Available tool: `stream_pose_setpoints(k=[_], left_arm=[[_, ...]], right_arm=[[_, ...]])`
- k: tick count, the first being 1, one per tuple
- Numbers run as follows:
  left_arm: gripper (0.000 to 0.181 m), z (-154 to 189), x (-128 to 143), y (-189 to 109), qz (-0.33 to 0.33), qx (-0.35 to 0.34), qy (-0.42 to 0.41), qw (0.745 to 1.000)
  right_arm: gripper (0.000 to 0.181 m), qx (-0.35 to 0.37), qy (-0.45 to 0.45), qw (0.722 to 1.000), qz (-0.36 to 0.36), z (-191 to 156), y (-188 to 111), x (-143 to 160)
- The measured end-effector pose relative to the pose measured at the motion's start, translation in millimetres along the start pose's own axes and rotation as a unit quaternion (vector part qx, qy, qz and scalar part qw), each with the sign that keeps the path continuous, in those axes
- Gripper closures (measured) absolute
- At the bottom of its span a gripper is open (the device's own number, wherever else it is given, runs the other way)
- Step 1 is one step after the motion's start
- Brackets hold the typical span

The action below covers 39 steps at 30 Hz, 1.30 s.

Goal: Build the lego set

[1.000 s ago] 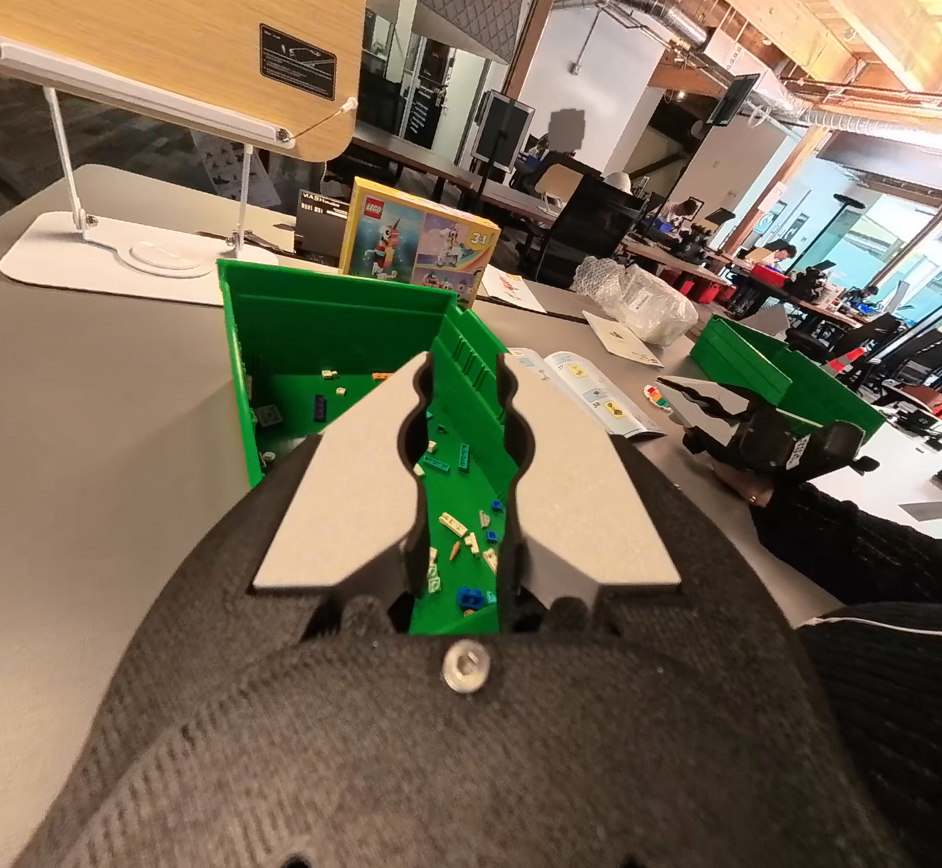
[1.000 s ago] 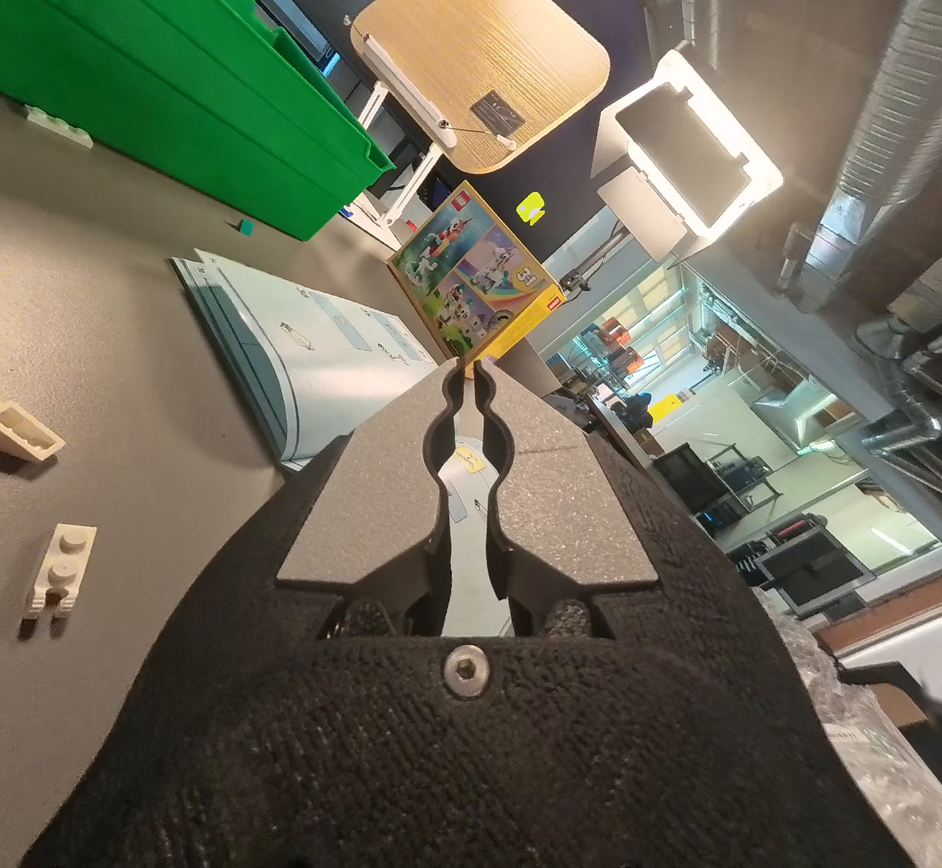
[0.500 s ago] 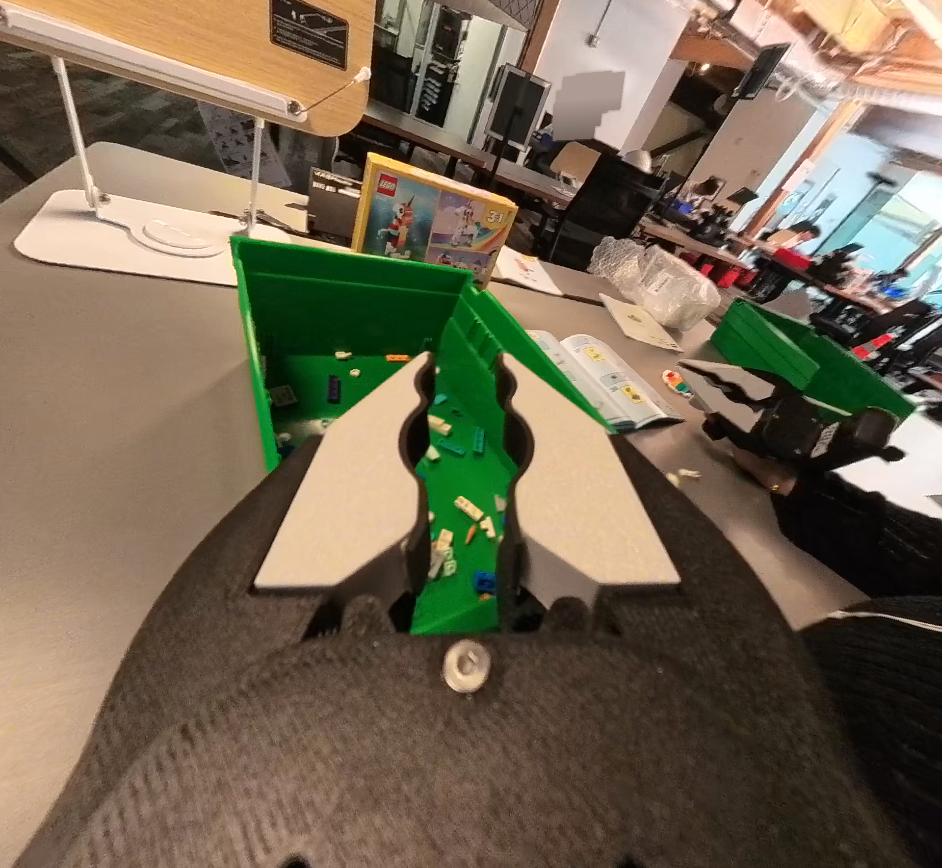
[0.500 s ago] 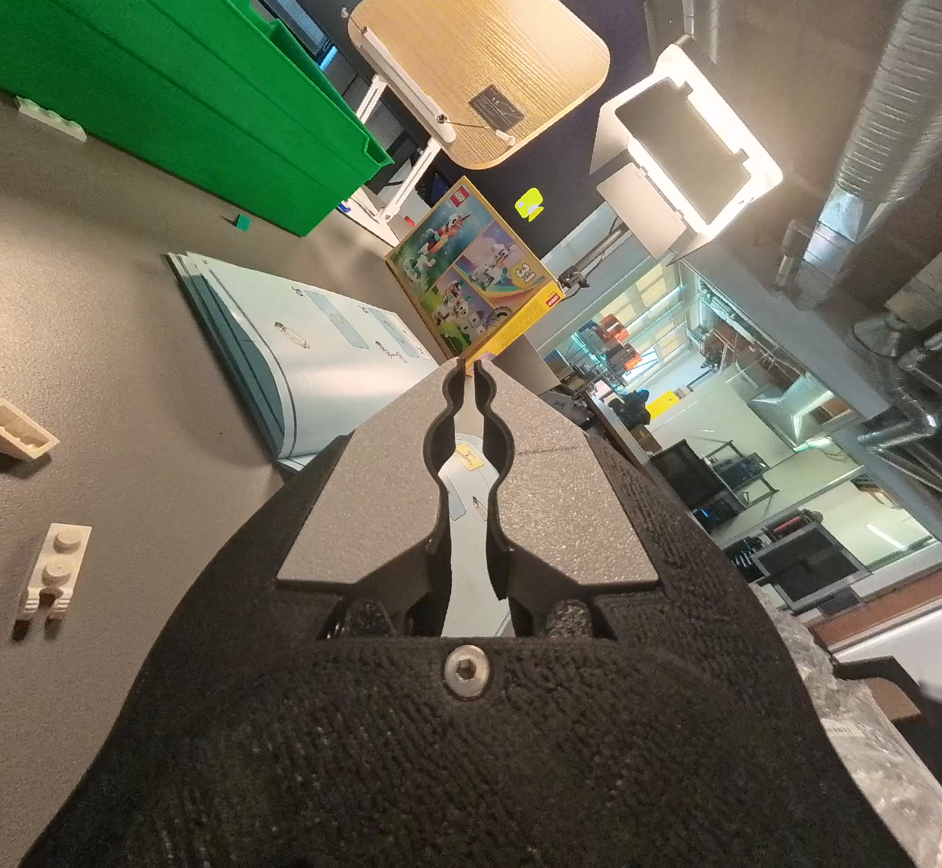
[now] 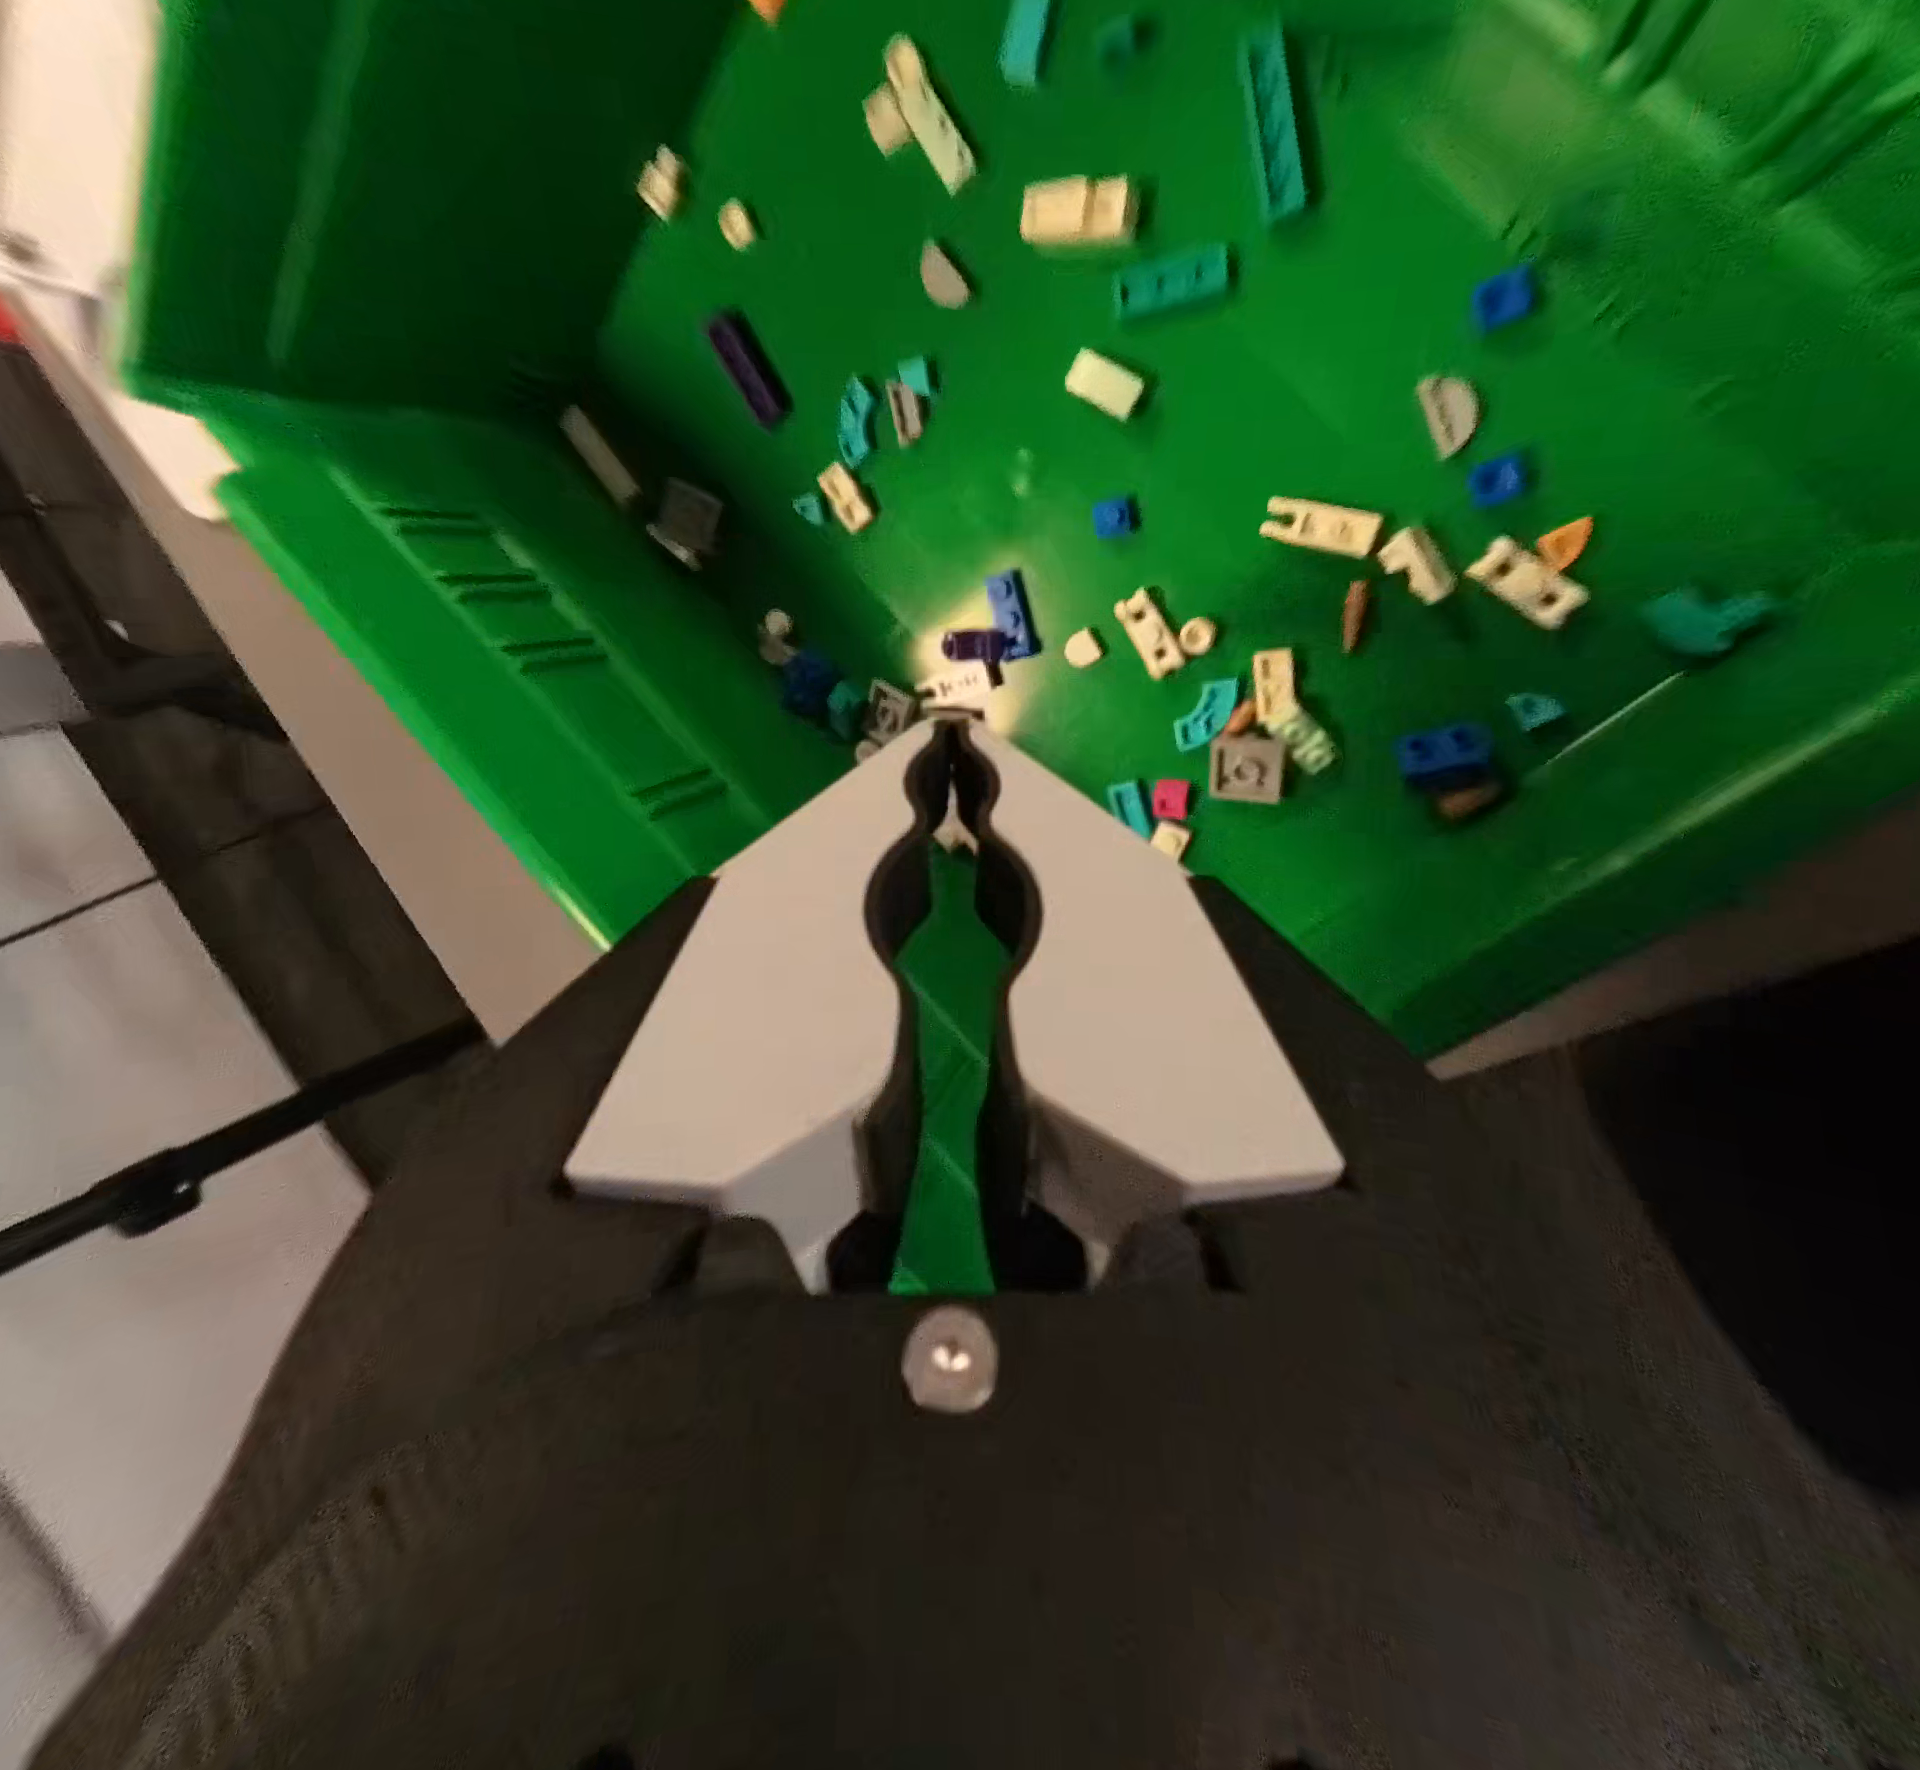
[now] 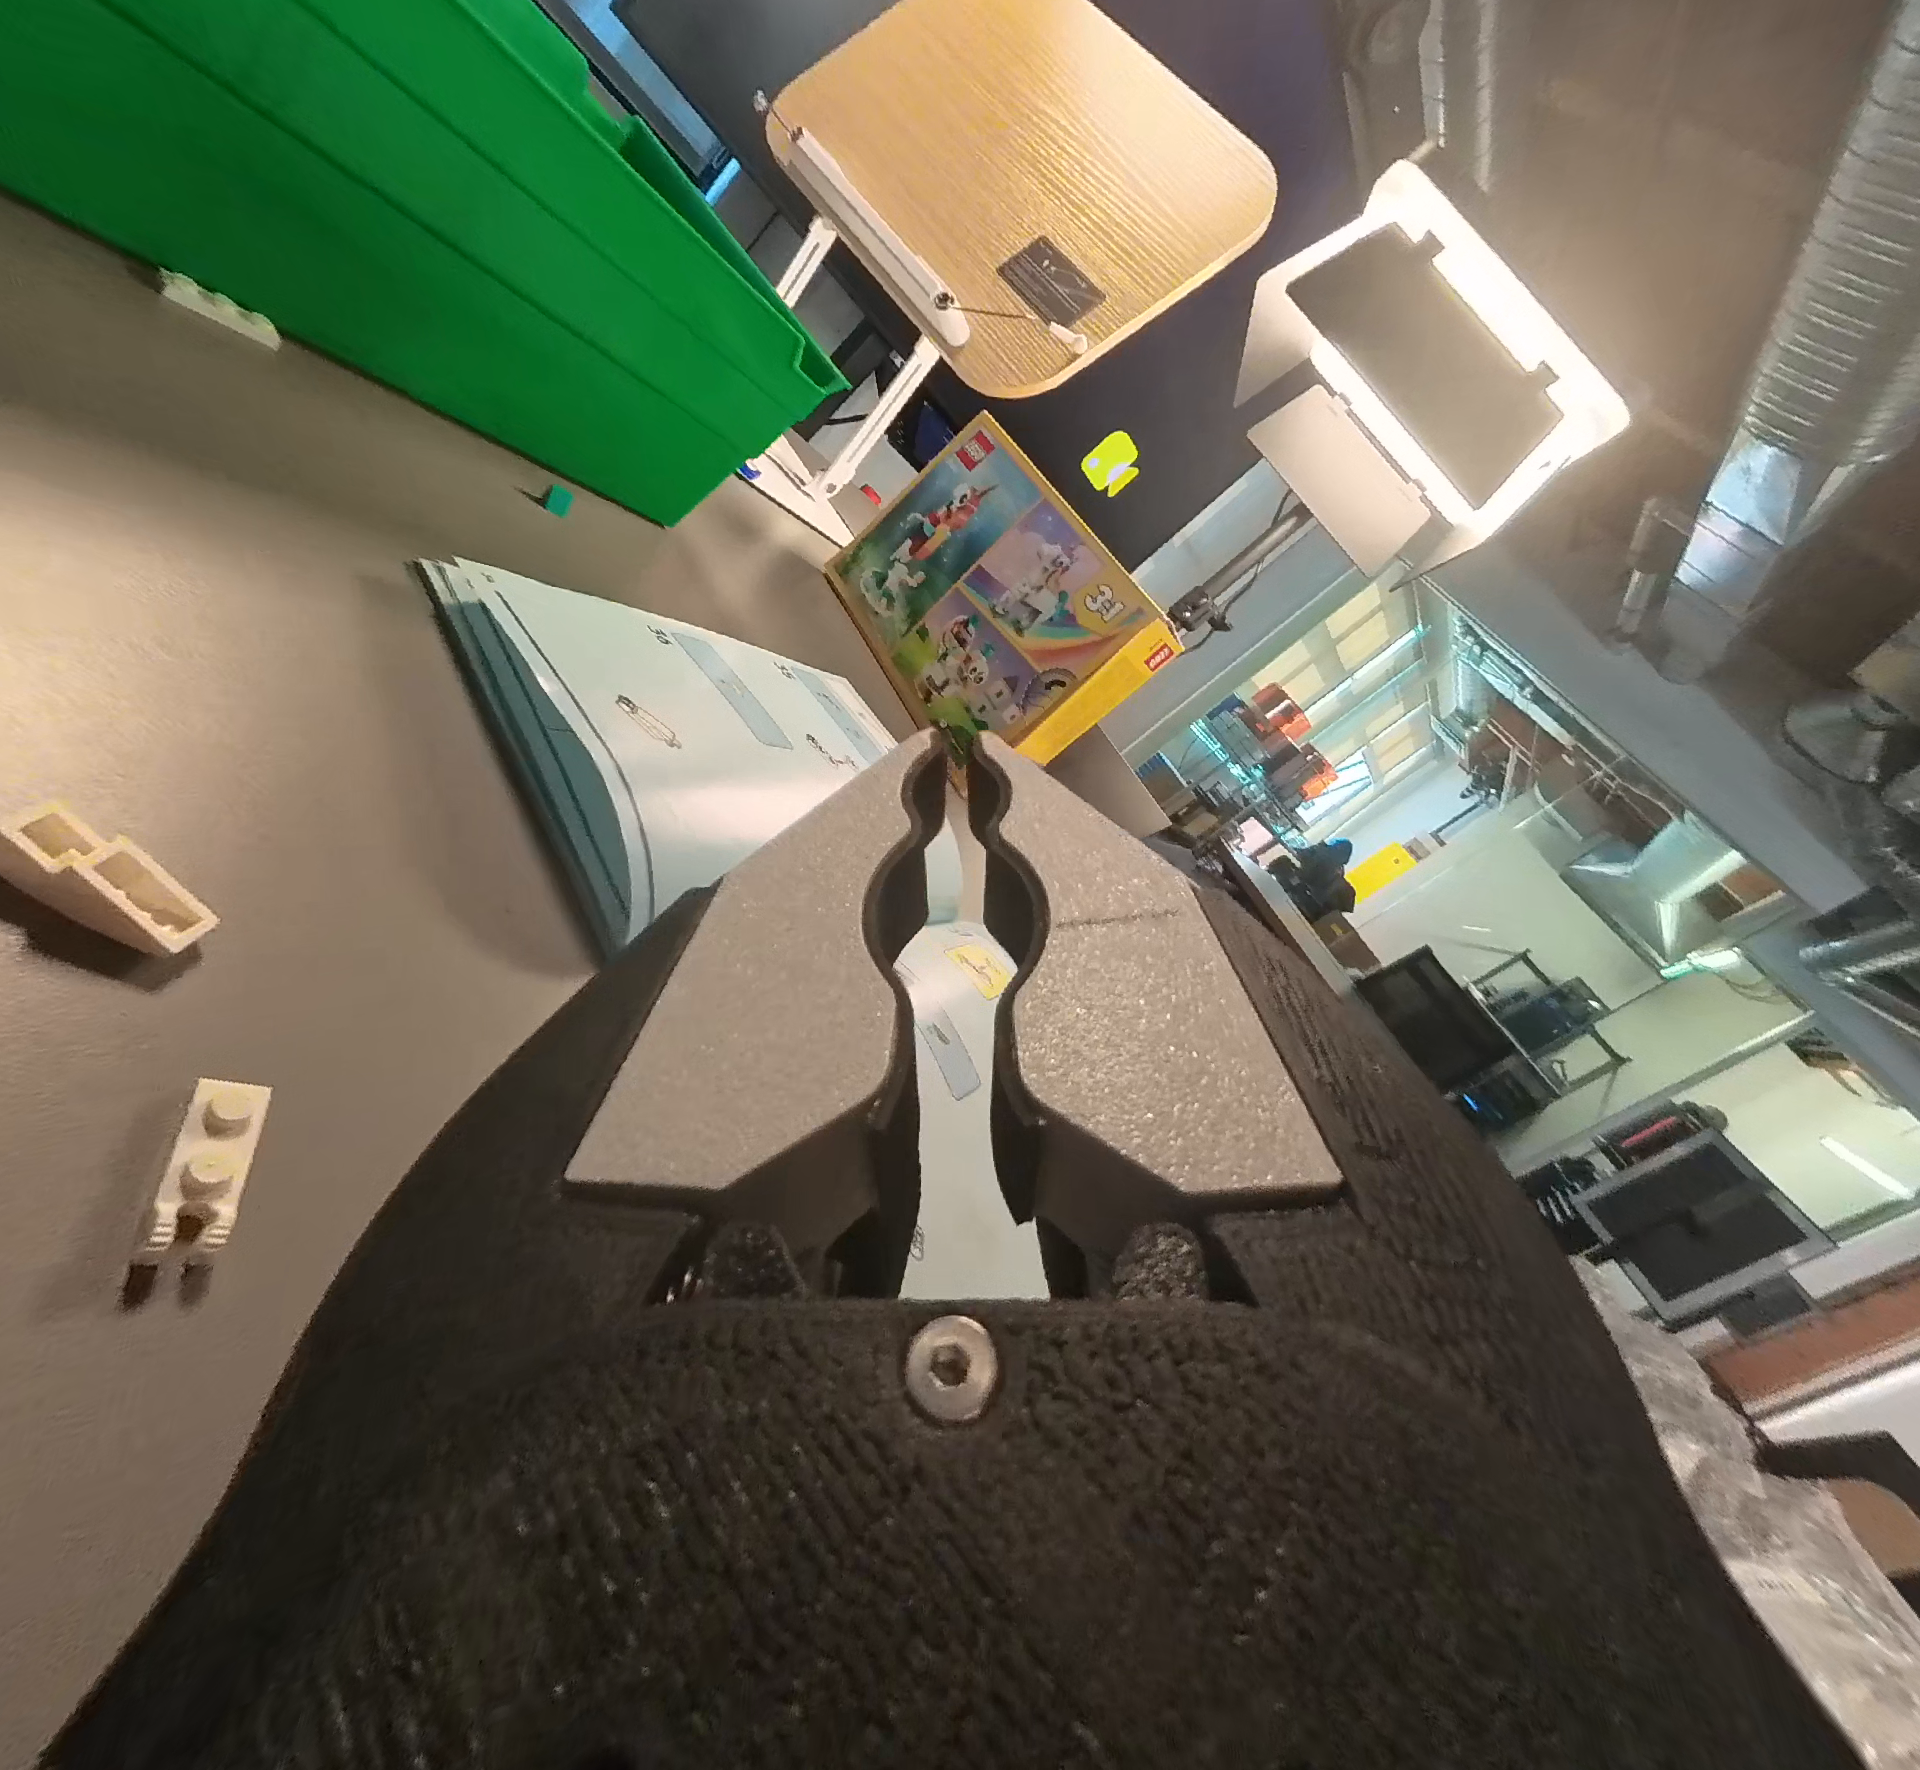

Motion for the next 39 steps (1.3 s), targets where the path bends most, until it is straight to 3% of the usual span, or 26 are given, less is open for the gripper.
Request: stream_pose_setpoints(k=[3, 7, 17, 21, 27, 29, 32, 34, 36, 39], left_arm=[[0.181, -7, 1, 18, -0.116, -0.007, 0.036, 0.993], [0.181, -1, 8, 35, -0.219, 0.064, -0.007, 0.974], [0.181, -6, 25, 53, -0.325, -0.009, 0.006, 0.946], [0.181, 0, 26, 62, -0.347, -0.038, 0.066, 0.935], [0.181, 2, 27, 65, -0.331, -0.004, 0.058, 0.942], [0.181, 1, 24, 64, -0.301, 0.021, 0.061, 0.952], [0.181, -1, 9, 60, -0.200, 0.076, 0.043, 0.976], [0.181, -11, 2, 54, -0.161, 0.066, 0.070, 0.982], [0.181, -19, 5, 50, -0.182, 0.044, 0.127, 0.974], [0.181, -16, 10, 54, -0.225, 0.062, 0.195, 0.953]], right_arm=[[0.180, -0.003, 0.001, 1.000, 0.007, 0, -1, -1], [0.180, -0.002, 0.006, 1.000, 0.012, 1, -2, -3], [0.180, -0.007, 0.005, 1.000, 0.019, -1, -4, -5], [0.180, -0.007, 0.007, 1.000, 0.017, -1, -4, -4], [0.180, -0.007, 0.007, 1.000, 0.015, 0, -4, -4], [0.180, -0.007, 0.008, 1.000, 0.015, 0, -4, -4], [0.180, -0.008, 0.009, 1.000, 0.016, 0, -4, -4], [0.180, -0.008, 0.010, 1.000, 0.016, 0, -4, -3], [0.180, -0.008, 0.012, 1.000, 0.015, 0, -4, -3], [0.180, -0.007, 0.014, 1.000, 0.015, 0, -4, -3]])
Point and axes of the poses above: each gripper's, where its closed fingertips meet, y out along the fingers, x out of its underside, z = x × y across the jaws, the point moved 6 cm from there along -y, back along the fingers, and after that the axes turned 3 degrees about -z, right-handed, at the moved point
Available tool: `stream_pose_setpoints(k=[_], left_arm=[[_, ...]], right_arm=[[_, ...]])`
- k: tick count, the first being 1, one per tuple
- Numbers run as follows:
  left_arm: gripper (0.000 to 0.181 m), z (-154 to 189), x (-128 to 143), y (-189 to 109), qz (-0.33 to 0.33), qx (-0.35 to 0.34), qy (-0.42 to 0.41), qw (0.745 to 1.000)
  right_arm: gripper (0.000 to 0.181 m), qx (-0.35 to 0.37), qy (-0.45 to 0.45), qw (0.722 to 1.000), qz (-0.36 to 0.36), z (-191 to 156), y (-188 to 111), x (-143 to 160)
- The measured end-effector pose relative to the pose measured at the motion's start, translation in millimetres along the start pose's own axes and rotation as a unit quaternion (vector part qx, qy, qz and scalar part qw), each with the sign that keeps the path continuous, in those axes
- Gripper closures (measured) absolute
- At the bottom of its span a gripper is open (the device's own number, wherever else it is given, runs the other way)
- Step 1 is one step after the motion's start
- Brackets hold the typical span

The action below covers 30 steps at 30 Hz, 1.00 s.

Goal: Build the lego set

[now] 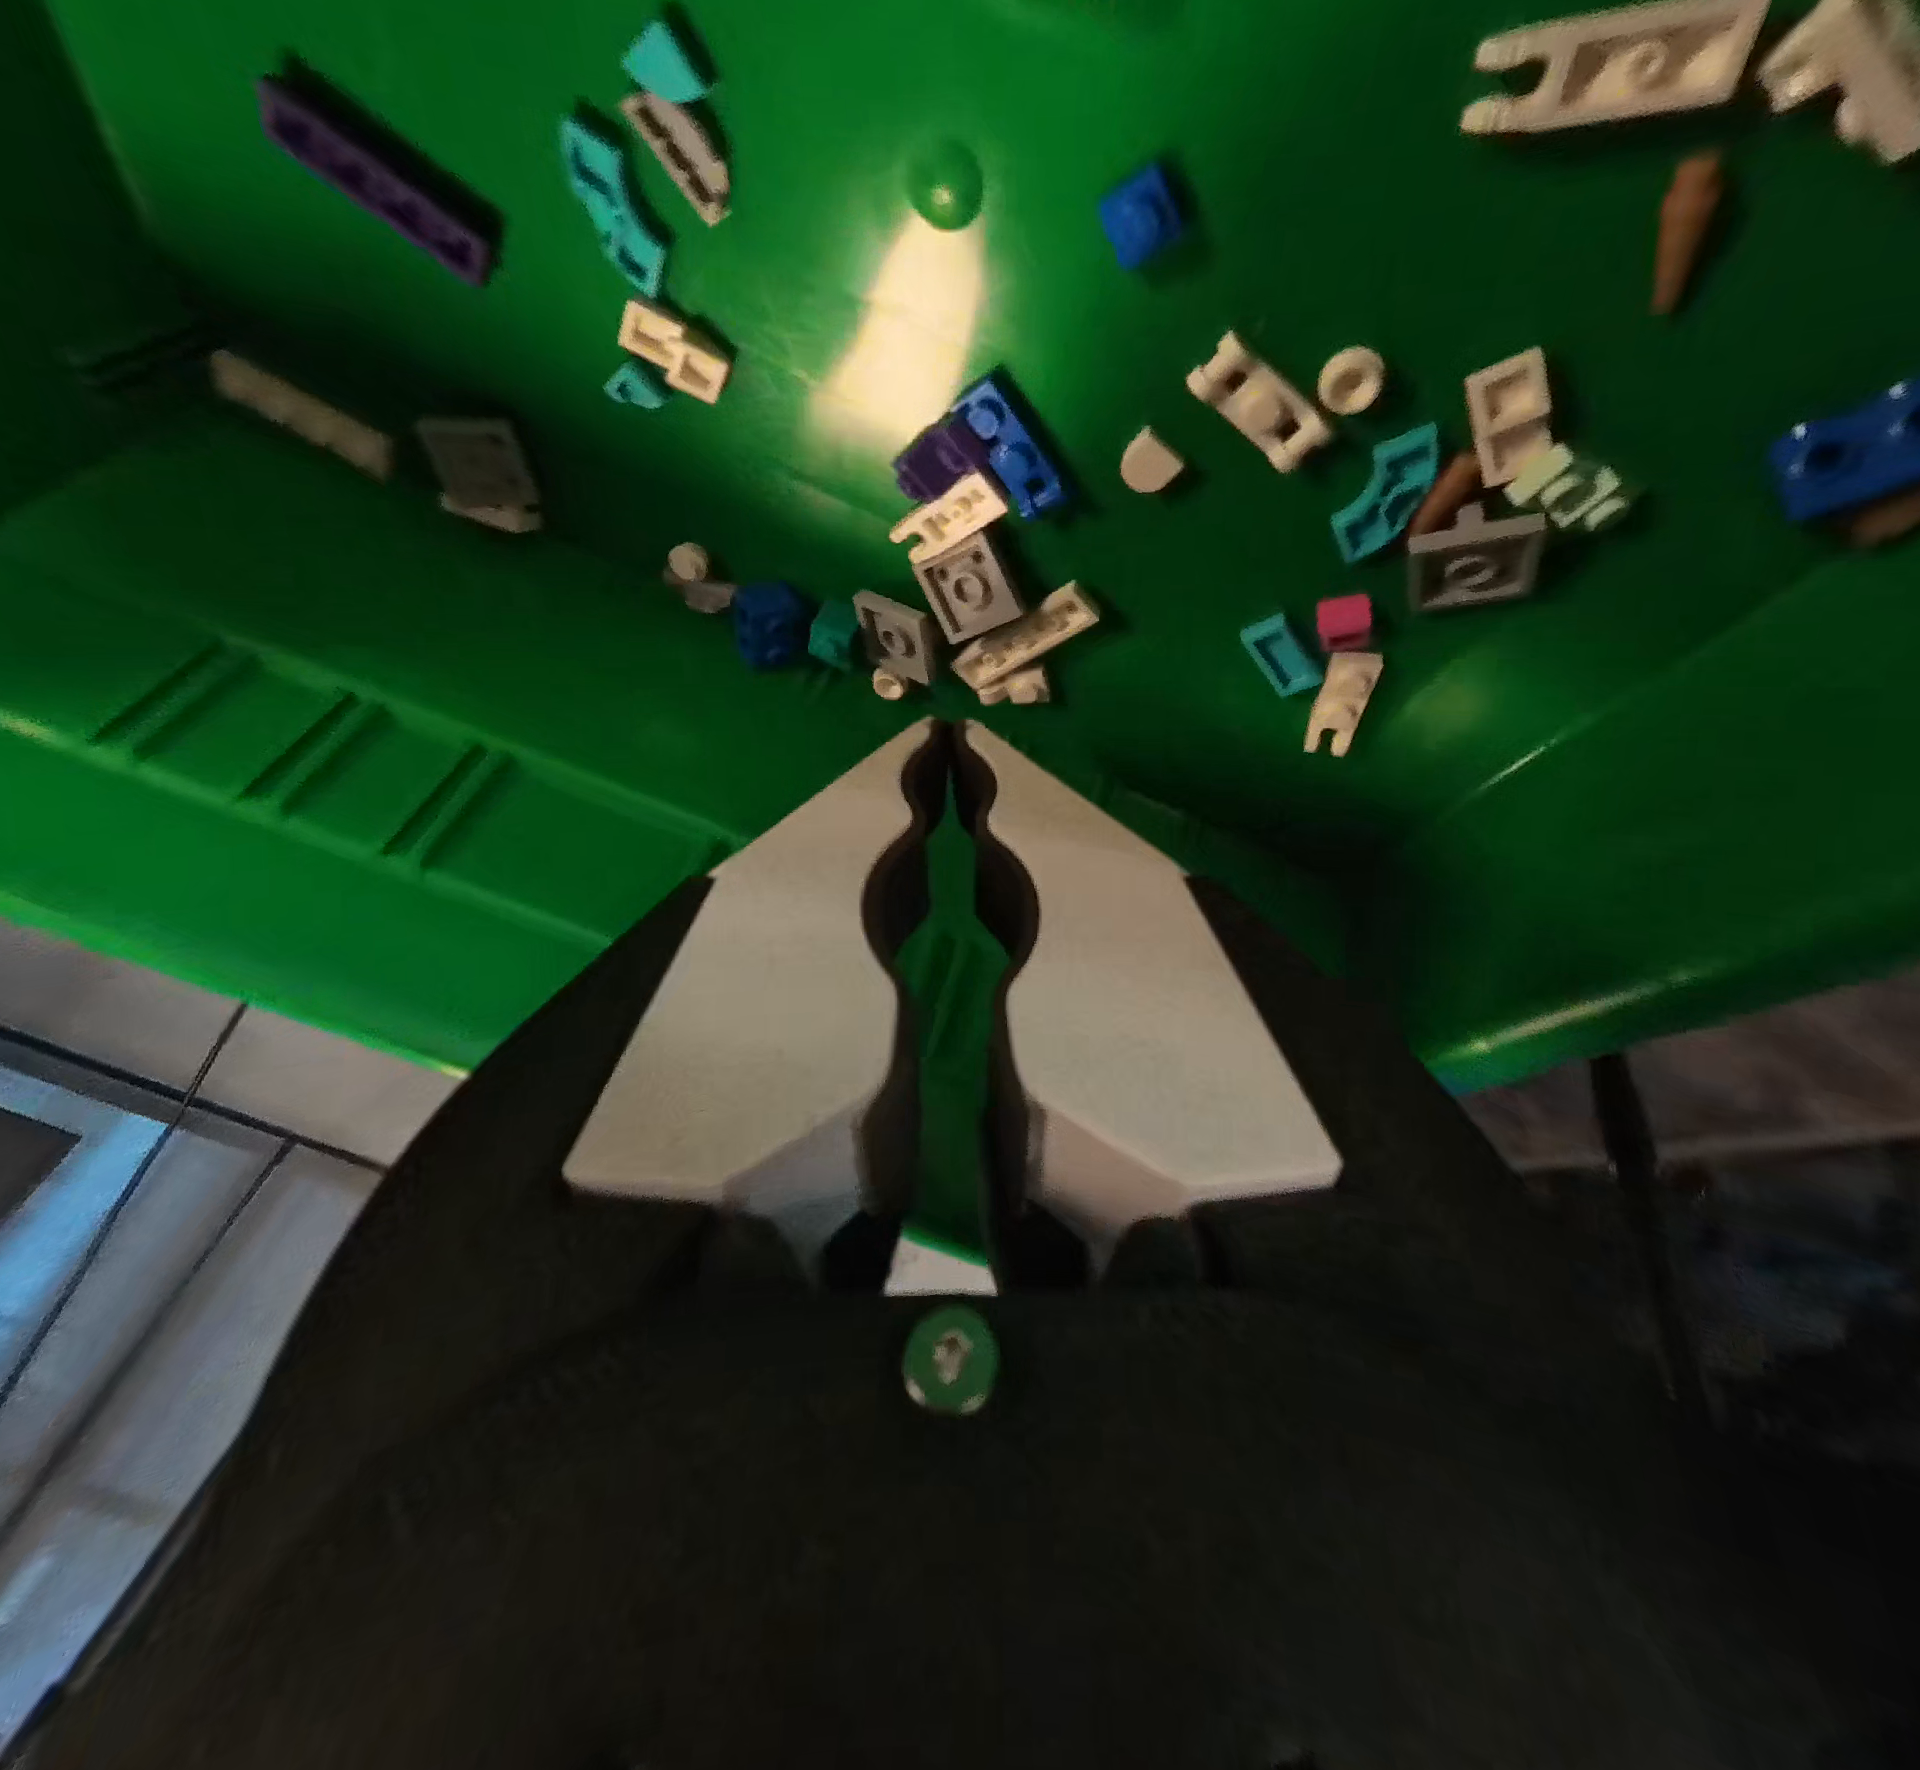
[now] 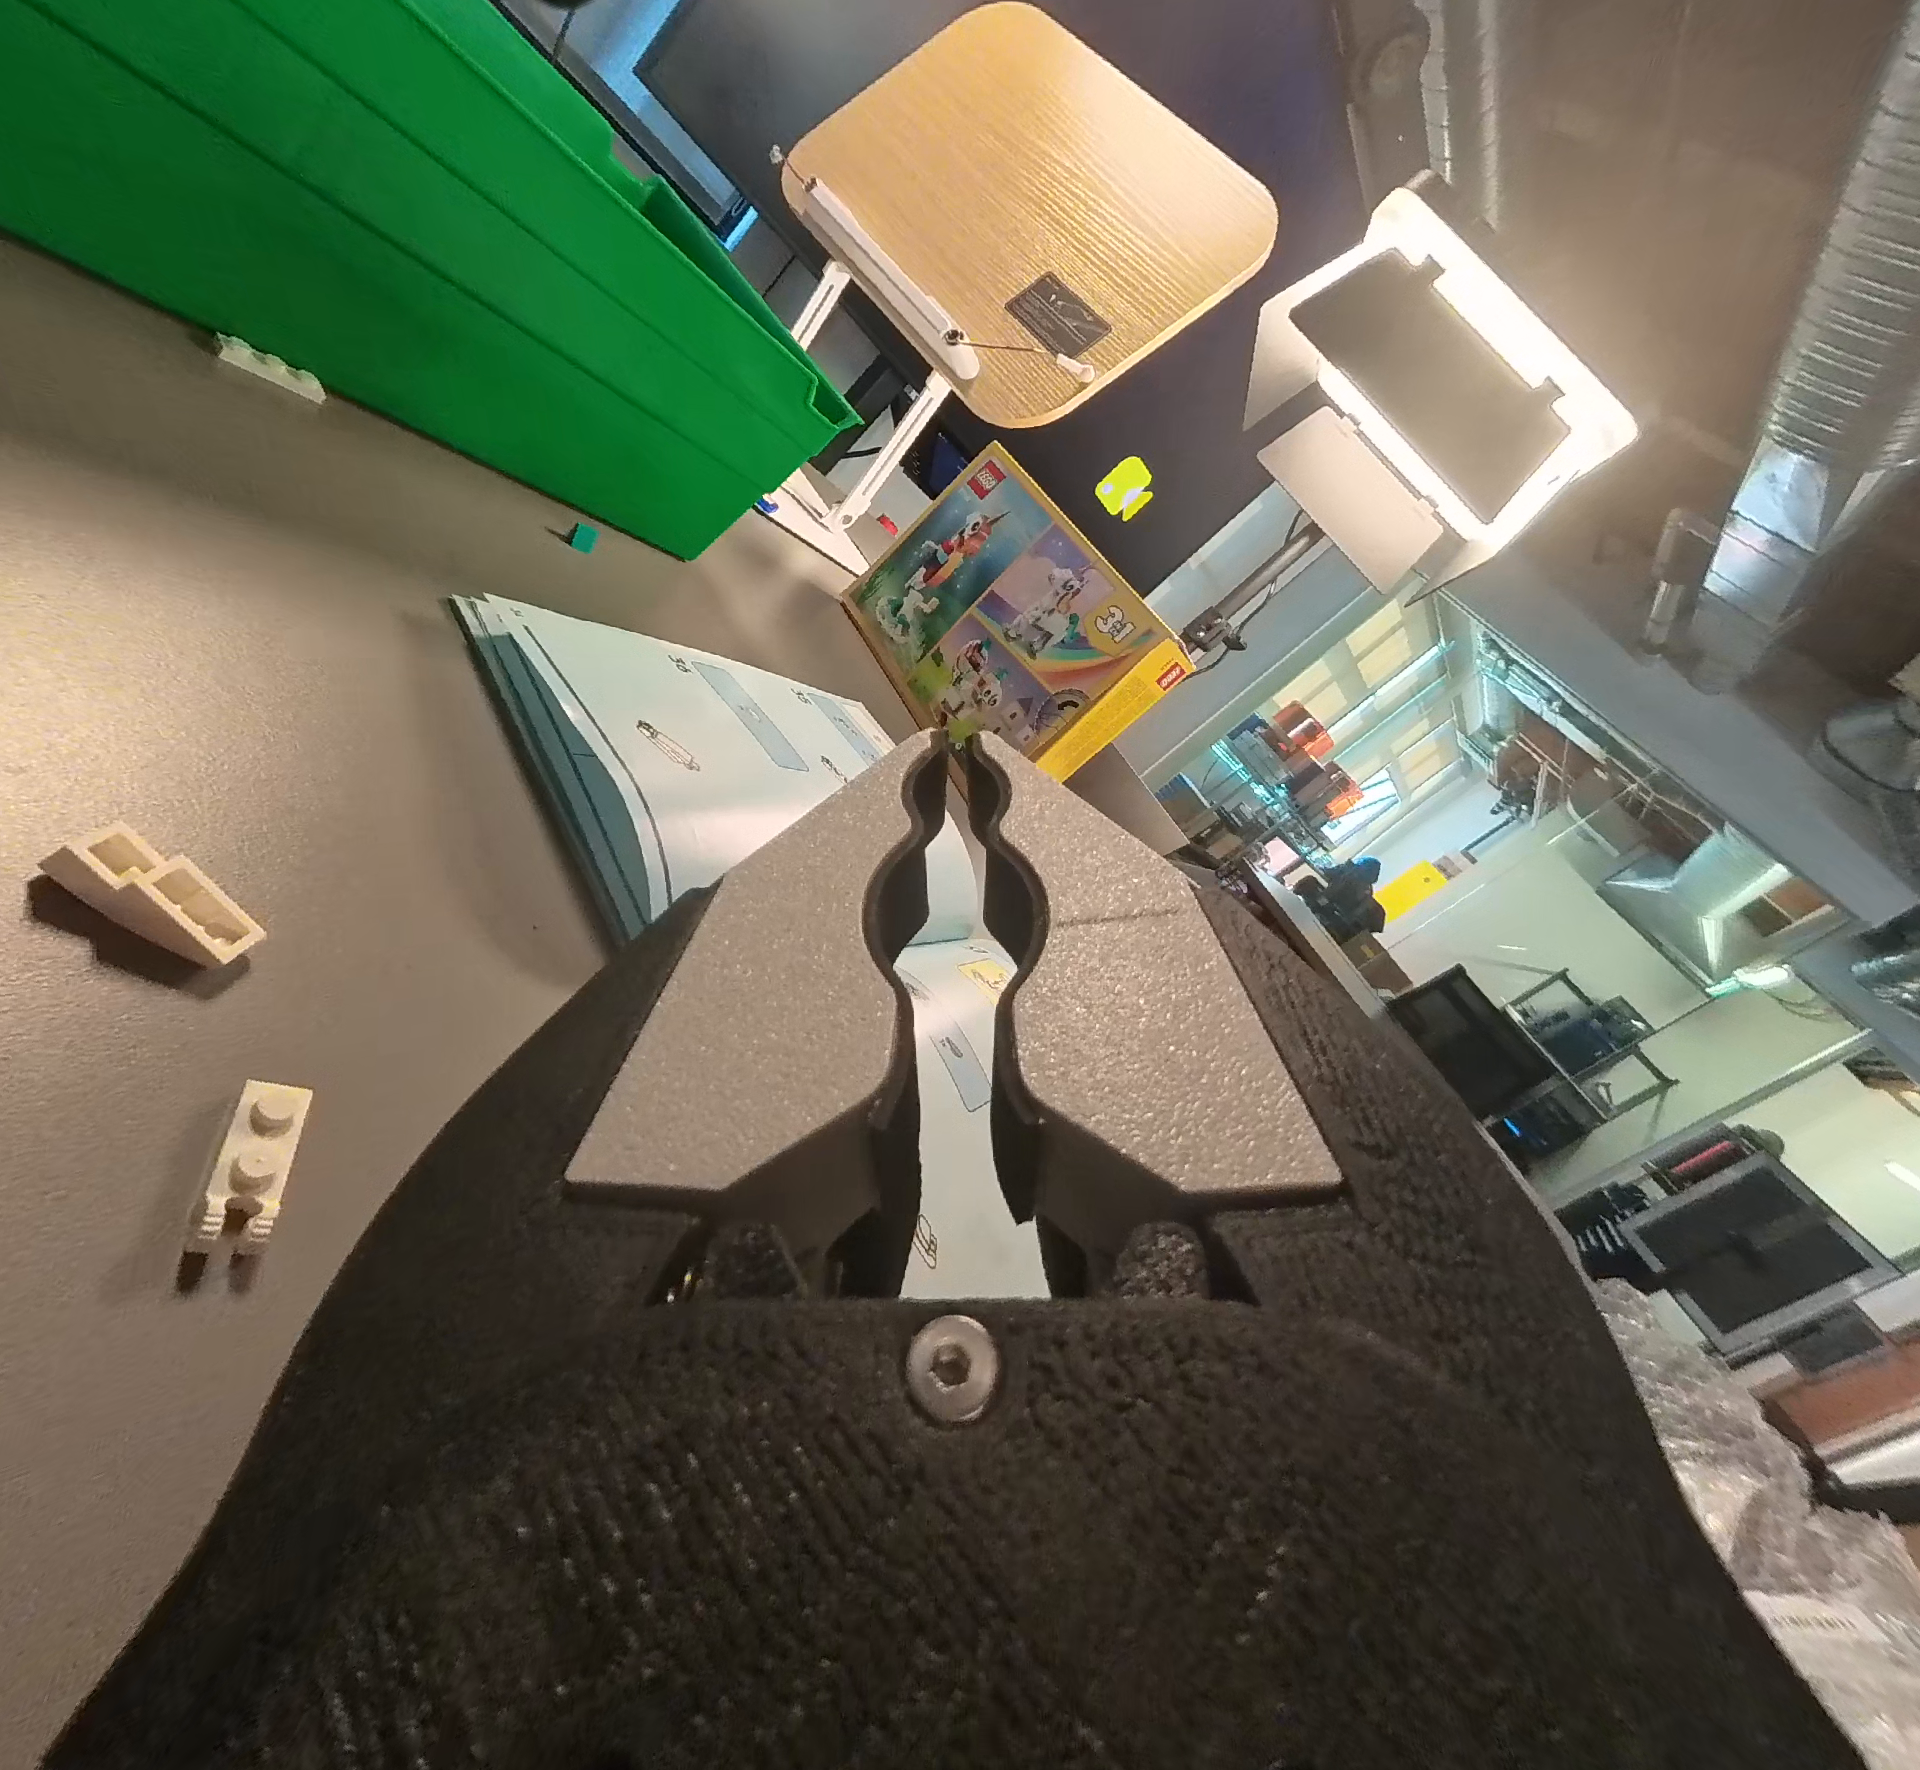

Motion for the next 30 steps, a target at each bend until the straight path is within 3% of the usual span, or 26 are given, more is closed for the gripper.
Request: stream_pose_setpoints(k=[2, 7, 19, 24, 30], left_arm=[[0.157, 4, -2, 2, -0.021, 0.037, 0.006, 0.999], [0.149, 5, -5, 5, -0.054, 0.084, -0.012, 0.995], [0.153, 4, -7, 17, -0.071, 0.107, -0.047, 0.991], [0.167, 2, -6, 19, -0.073, 0.115, -0.047, 0.990], [0.167, -2, -4, 0, -0.017, 0.092, -0.036, 0.995]], right_arm=[[0.180, 0.000, 0.001, 1.000, -0.001, 0, 0, 0], [0.180, 0.001, 0.002, 1.000, -0.001, 1, 0, 1], [0.180, 0.001, 0.003, 1.000, -0.001, 1, 0, 1], [0.180, 0.001, 0.003, 1.000, -0.001, 1, 0, 1], [0.180, 0.004, 0.006, 1.000, 0.000, 3, 0, 1]])
Point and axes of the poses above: each gripper's, where its closed fingertips meet, y out along the fingers, x out of its underside, z = x × y across the jaws, the point moved 6 cm from there along -y, back along the fingers, and after that the axes turned 3 degrees about -z, right-handed, at the moved point
